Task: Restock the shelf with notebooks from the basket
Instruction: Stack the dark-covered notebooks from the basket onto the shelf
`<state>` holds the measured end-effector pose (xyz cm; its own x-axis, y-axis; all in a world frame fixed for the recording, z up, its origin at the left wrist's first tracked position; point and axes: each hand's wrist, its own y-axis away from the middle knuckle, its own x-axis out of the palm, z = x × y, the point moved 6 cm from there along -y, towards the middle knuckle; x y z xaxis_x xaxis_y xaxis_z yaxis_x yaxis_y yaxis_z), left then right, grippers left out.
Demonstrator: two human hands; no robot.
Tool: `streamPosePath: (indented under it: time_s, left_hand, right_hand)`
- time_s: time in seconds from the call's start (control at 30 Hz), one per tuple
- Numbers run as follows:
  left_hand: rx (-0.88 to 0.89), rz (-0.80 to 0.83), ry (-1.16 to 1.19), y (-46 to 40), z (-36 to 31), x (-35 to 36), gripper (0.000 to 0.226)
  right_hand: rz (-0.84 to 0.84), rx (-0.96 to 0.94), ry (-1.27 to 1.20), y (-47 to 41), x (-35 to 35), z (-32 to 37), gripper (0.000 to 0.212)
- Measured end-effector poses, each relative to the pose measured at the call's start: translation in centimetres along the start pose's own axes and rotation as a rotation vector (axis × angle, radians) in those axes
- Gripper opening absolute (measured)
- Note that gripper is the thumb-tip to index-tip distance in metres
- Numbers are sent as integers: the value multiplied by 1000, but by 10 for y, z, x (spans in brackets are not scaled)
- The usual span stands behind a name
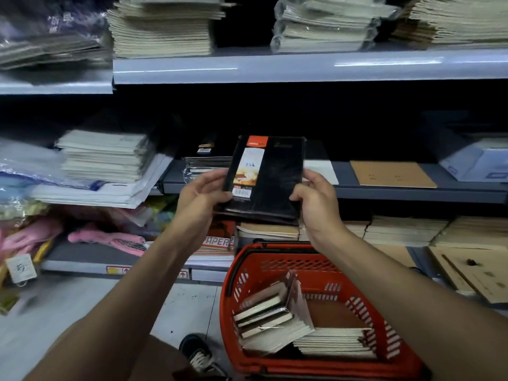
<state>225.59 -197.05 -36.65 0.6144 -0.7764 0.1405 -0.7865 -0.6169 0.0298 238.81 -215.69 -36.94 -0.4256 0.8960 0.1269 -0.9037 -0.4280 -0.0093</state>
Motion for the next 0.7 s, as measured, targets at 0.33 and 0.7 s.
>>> streamPosePath:
  time_s: [0.33,0.7]
  left_hand:
    - [216,-31,-288,-83,-45,-41,59]
    - [96,-51,-469,-179,-27,-87,49]
  right_hand:
    - [-5,-252,210,-84,66,22,44]
    - [85,-218,469,-155,124,-21,33]
